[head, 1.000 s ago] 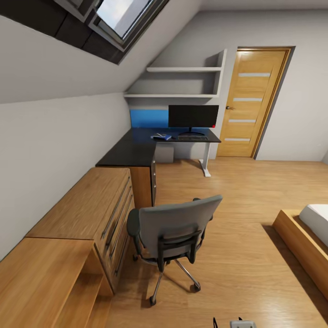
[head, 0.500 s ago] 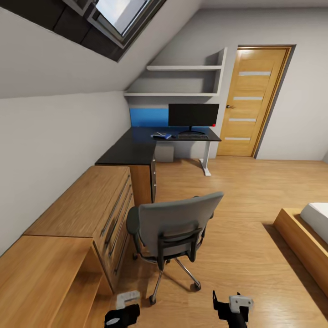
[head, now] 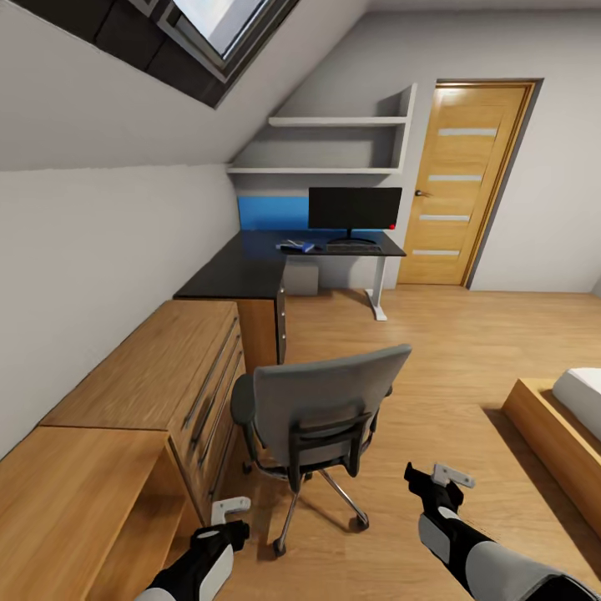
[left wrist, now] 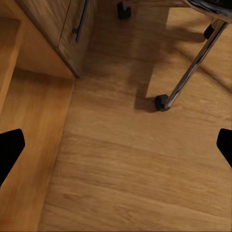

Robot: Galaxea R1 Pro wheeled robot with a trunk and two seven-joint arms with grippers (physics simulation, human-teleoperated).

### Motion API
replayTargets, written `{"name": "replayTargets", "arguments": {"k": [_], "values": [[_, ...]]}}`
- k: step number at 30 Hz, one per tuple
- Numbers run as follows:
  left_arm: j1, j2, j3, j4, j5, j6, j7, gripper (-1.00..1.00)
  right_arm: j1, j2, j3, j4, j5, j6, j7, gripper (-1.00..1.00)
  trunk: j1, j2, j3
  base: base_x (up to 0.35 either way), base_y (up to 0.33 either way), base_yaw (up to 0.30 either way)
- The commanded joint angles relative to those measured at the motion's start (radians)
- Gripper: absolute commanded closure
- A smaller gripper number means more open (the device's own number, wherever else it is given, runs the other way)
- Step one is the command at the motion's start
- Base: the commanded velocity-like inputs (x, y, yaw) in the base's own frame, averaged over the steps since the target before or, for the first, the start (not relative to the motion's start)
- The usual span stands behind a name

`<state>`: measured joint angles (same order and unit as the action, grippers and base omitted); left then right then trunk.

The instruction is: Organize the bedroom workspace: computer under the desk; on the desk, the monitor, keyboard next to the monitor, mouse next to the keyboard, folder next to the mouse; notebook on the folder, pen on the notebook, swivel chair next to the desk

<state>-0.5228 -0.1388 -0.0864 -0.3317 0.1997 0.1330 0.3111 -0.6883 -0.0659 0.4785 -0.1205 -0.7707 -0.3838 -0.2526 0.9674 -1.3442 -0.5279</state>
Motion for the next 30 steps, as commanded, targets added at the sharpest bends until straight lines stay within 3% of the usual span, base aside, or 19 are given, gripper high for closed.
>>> {"name": "replayTargets", "arguments": {"k": [1, 5, 10, 14, 30], "values": [[0.0, 0.001, -0.009, -0.001, 0.009, -0.002, 0.007, -1.0, 0.0, 0.006, 0.01, 0.015, -0.004, -0.027, -0.002, -1.0, 0.004, -0.008, -0.004, 0.0, 0.0, 0.0], [0.0, 0.0, -0.009, 0.0, 0.009, -0.01, 0.008, -1.0, 0.0, 0.022, 0.018, 0.037, 0.015, -0.065, 0.013, -1.0, 0.019, -0.036, -0.017, 0.0, 0.0, 0.0], [0.0, -0.002, -0.01, 0.0, 0.008, -0.016, 0.008, -1.0, 0.001, 0.048, 0.024, 0.051, 0.095, -0.117, 0.041, -1.0, 0.038, -0.071, -0.032, 0.0, 0.0, 0.0], [0.0, -0.002, -0.011, 0.0, 0.007, -0.02, 0.008, -1.0, 0.002, 0.054, 0.025, 0.055, 0.124, -0.167, 0.047, -1.0, 0.054, -0.099, -0.045, 0.0, 0.0, 0.0], [0.0, -0.01, -0.014, 0.02, 0.007, -0.017, 0.008, -1.0, 0.003, 0.06, 0.025, 0.055, 0.136, -0.178, 0.049, -1.0, 0.115, -0.211, -0.095, 0.0, 0.0, 0.0]]}}
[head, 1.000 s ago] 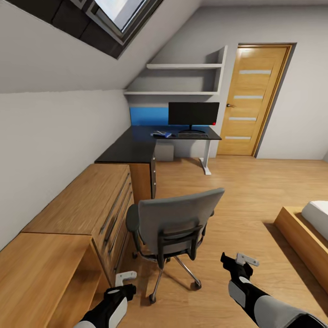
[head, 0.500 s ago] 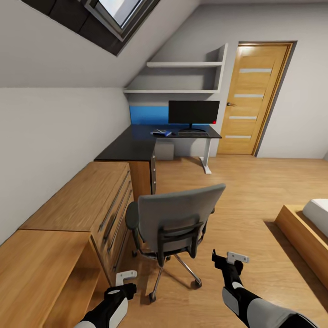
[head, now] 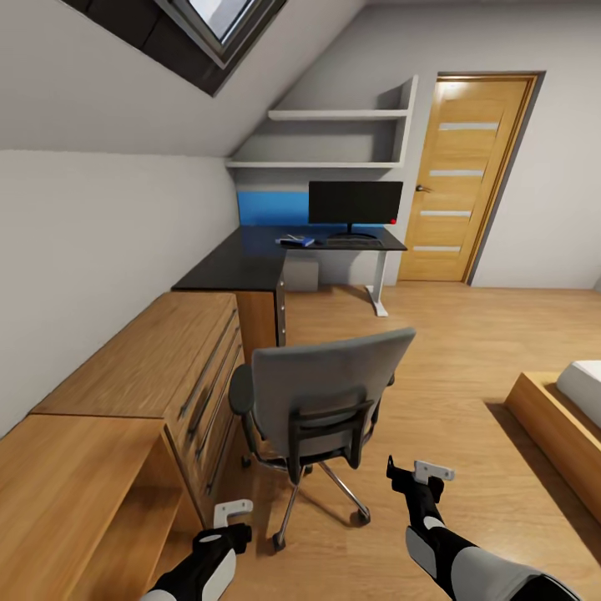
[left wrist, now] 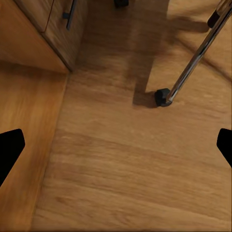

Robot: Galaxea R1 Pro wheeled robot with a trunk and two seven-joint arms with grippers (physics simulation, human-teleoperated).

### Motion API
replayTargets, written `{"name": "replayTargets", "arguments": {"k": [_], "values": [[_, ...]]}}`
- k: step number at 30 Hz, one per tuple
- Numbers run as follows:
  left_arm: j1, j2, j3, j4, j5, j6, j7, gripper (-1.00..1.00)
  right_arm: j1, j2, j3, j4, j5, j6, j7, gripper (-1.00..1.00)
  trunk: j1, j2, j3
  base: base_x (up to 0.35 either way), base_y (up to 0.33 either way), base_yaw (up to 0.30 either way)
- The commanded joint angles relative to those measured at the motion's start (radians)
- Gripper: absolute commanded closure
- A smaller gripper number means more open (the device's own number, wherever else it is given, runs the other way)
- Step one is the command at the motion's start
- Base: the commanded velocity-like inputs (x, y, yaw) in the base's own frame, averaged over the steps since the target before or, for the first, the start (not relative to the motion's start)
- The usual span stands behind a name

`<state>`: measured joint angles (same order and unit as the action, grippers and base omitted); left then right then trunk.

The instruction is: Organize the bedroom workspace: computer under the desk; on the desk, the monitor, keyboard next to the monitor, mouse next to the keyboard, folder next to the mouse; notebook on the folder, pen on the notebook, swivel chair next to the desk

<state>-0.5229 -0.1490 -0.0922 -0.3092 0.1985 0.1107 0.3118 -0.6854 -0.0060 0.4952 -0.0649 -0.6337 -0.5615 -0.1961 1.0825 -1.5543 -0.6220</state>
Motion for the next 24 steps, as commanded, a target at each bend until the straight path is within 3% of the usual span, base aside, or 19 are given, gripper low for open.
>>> {"name": "replayTargets", "arguments": {"k": [1, 11, 15, 17, 20, 22, 24], "values": [[0.0, 0.001, -0.009, 0.0, 0.009, 0.006, 0.007, -1.0, 0.0, 0.0, 0.009, -0.001, -0.001, 0.0, -0.008, -1.0, 0.004, -0.008, -0.004, 0.0, 0.0, 0.0], [0.0, -0.009, -0.011, -0.014, 0.01, 0.026, 0.01, -1.0, 0.0, -0.001, 0.009, -0.011, 0.001, -0.001, -0.008, -1.0, 0.042, -0.078, -0.035, 0.0, 0.0, 0.0], [-0.003, -0.015, -0.012, -0.132, 0.011, 0.118, 0.016, -1.0, 0.0, 0.0, 0.011, -0.034, 0.003, -0.02, -0.009, -1.0, 0.058, -0.106, -0.048, 0.0, 0.0, 0.0], [-0.037, -0.016, -0.012, -0.188, 0.012, 0.219, 0.017, -1.0, -0.002, -0.004, 0.009, -0.057, 0.003, -0.019, -0.01, -1.0, 0.065, -0.12, -0.054, 0.0, 0.0, 0.0], [-0.084, -0.017, -0.011, -0.206, 0.013, 0.26, 0.018, -1.0, -0.004, -0.011, 0.008, -0.1, 0.003, 0.035, -0.011, -1.0, 0.077, -0.141, -0.064, 0.0, 0.0, 0.0], [-0.102, -0.017, -0.01, -0.211, 0.013, 0.273, 0.014, -1.0, -0.007, -0.029, 0.005, -0.163, 0.0, 0.164, -0.009, -1.0, 0.084, -0.155, -0.07, 0.0, 0.0, 0.0], [-0.106, -0.016, -0.009, -0.206, 0.013, 0.275, 0.011, -1.0, -0.007, -0.042, 0.002, -0.202, -0.004, 0.233, -0.008, -1.0, 0.092, -0.169, -0.076, 0.0, 0.0, 0.0]]}}
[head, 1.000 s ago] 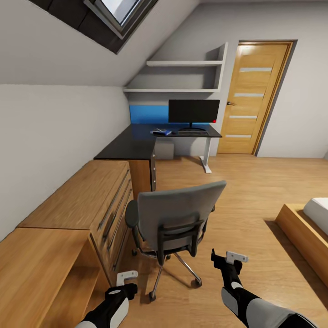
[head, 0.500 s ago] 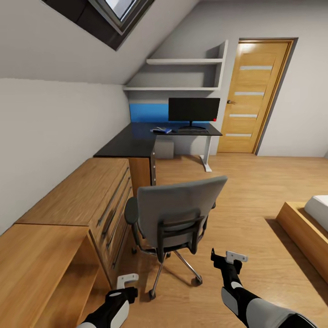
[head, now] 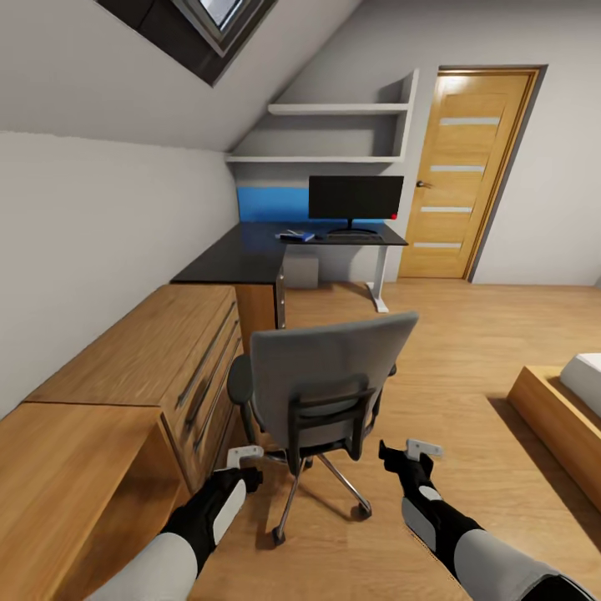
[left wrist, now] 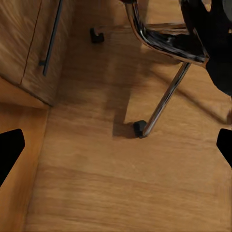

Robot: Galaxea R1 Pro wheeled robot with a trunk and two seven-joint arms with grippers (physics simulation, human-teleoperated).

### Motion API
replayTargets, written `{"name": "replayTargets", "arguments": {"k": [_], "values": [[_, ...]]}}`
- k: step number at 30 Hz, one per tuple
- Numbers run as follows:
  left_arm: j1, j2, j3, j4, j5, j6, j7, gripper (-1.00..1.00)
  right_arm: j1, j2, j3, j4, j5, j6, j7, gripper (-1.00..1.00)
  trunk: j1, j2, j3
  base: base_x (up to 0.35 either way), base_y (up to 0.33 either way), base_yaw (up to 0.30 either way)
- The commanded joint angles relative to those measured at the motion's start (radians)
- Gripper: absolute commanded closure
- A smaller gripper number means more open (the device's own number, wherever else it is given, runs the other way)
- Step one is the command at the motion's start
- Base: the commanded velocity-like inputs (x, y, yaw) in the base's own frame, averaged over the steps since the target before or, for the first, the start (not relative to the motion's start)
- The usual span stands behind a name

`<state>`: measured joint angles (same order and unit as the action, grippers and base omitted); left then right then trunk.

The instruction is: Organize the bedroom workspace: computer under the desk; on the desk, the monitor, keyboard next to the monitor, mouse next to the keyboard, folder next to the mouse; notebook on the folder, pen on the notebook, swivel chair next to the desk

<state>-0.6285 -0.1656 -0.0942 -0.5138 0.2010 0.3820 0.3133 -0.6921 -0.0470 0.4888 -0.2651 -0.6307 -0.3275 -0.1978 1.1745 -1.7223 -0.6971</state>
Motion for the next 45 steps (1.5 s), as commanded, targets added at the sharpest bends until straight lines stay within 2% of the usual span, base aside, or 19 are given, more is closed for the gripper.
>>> {"name": "replayTargets", "arguments": {"k": [1, 5, 11, 16, 19, 22, 25, 27, 32, 45], "values": [[-0.001, 0.001, -0.007, 0.004, 0.011, 0.004, 0.008, -1.0, -0.001, -0.004, 0.007, -0.011, -0.008, 0.015, -0.005, -1.0, 0.004, -0.008, -0.004, 0.0, 0.0, 0.0], [-0.004, 0.002, -0.008, 0.063, 0.007, -0.033, 0.004, -1.0, 0.0, -0.01, 0.008, -0.035, -0.01, 0.065, -0.004, -1.0, 0.019, -0.036, -0.017, 0.0, 0.0, 0.0], [-0.005, 0.001, -0.008, 0.081, 0.006, -0.104, 0.003, -1.0, 0.001, -0.013, 0.009, -0.014, -0.007, 0.073, -0.001, -1.0, 0.042, -0.078, -0.036, 0.0, 0.0, 0.0], [-0.005, -0.002, -0.008, 0.09, 0.006, -0.111, 0.003, -1.0, 0.002, -0.01, 0.012, -0.012, -0.005, 0.066, 0.0, -1.0, 0.061, -0.113, -0.051, 0.0, 0.0, 0.0], [-0.005, -0.003, -0.009, 0.104, 0.006, -0.111, 0.003, -1.0, 0.003, -0.005, 0.014, -0.012, -0.003, 0.064, 0.004, -1.0, 0.073, -0.134, -0.061, 0.0, 0.0, 0.0], [-0.005, -0.004, -0.009, 0.112, 0.005, -0.12, 0.003, -1.0, 0.003, 0.015, 0.016, -0.012, 0.0, 0.064, 0.015, -1.0, 0.084, -0.155, -0.07, 0.0, 0.0, 0.0], [-0.005, -0.005, -0.009, 0.116, 0.006, -0.15, 0.003, -1.0, 0.004, 0.031, 0.02, -0.012, 0.028, 0.063, 0.02, -1.0, 0.096, -0.176, -0.079, 0.0, 0.0, 0.0], [-0.005, -0.005, -0.009, 0.118, 0.006, -0.162, 0.003, -1.0, 0.004, 0.035, 0.022, -0.011, 0.059, 0.064, 0.021, -1.0, 0.104, -0.19, -0.086, 0.0, 0.0, 0.0], [-0.005, -0.005, -0.009, 0.119, 0.006, -0.173, 0.003, -1.0, 0.005, 0.04, 0.023, -0.011, 0.098, 0.064, 0.021, -1.0, 0.123, -0.225, -0.101, 0.0, 0.0, 0.0], [-0.005, -0.005, -0.009, 0.12, 0.006, -0.175, 0.004, -1.0, 0.005, 0.041, 0.024, -0.011, 0.111, 0.061, 0.021, -1.0, 0.173, -0.316, -0.142, 0.0, 0.0, 0.0]]}}
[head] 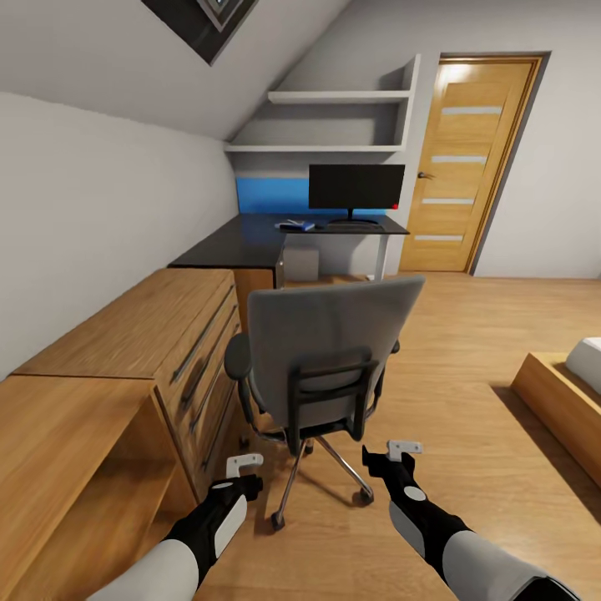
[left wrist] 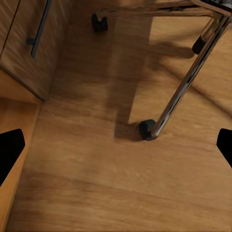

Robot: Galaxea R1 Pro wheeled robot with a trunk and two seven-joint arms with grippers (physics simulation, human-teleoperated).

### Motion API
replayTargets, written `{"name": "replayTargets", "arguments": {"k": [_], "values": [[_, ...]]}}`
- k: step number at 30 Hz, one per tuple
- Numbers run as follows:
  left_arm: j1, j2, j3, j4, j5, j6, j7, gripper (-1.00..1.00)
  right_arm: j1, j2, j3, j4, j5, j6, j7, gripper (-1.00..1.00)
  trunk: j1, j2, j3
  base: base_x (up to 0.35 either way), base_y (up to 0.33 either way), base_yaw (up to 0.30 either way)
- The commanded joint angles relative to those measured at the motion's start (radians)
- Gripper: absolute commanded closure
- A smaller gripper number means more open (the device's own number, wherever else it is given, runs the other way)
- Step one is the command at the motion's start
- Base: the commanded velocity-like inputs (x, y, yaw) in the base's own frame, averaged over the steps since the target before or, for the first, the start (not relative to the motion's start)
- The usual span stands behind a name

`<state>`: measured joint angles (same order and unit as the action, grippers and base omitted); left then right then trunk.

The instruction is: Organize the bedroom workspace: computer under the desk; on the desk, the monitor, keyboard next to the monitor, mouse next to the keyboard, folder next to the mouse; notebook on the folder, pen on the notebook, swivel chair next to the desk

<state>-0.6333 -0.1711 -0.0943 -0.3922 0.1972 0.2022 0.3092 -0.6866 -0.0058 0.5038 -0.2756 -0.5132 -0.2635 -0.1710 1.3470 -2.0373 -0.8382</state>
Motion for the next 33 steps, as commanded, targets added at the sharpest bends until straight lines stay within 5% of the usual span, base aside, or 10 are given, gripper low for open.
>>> {"name": "replayTargets", "arguments": {"k": [1, 11, 15, 21, 23, 29, 33], "values": [[0.0, 0.001, -0.009, -0.002, 0.009, 0.005, 0.008, -1.0, -0.001, -0.001, 0.009, -0.001, -0.007, -0.003, -0.005, -1.0, 0.004, -0.008, -0.004, 0.0, 0.0, 0.0], [0.0, 0.001, -0.009, -0.006, 0.008, -0.009, 0.009, -1.0, 0.0, -0.001, 0.008, -0.002, -0.006, -0.058, -0.006, -1.0, 0.042, -0.078, -0.035, 0.0, 0.0, 0.0], [0.0, 0.001, -0.009, -0.009, 0.008, -0.115, 0.009, -1.0, 0.005, 0.0, 0.009, -0.002, -0.005, -0.132, -0.007, -1.0, 0.057, -0.106, -0.048, 0.0, 0.0, 0.0], [0.0, 0.0, -0.014, -0.043, 0.008, -0.148, 0.011, -1.0, 0.013, 0.0, 0.009, -0.002, -0.001, -0.189, -0.007, -1.0, 0.08, -0.148, -0.067, 0.0, 0.0, 0.0], [0.0, -0.003, -0.015, -0.07, 0.008, -0.128, 0.013, -1.0, 0.014, 0.0, 0.009, -0.002, 0.0, -0.205, -0.006, -1.0, 0.088, -0.162, -0.073, 0.0, 0.0, 0.0], [0.0, -0.003, -0.014, -0.218, 0.009, 0.111, 0.012, -1.0, 0.015, 0.01, 0.011, -0.002, 0.025, -0.227, -0.006, -1.0, 0.111, -0.204, -0.092, 0.0, 0.0, 0.0], [0.0, -0.003, -0.01, -0.235, 0.01, 0.149, 0.009, -1.0, 0.015, 0.017, 0.01, -0.002, 0.045, -0.228, -0.007, -1.0, 0.126, -0.232, -0.104, 0.0, 0.0, 0.0]]}}
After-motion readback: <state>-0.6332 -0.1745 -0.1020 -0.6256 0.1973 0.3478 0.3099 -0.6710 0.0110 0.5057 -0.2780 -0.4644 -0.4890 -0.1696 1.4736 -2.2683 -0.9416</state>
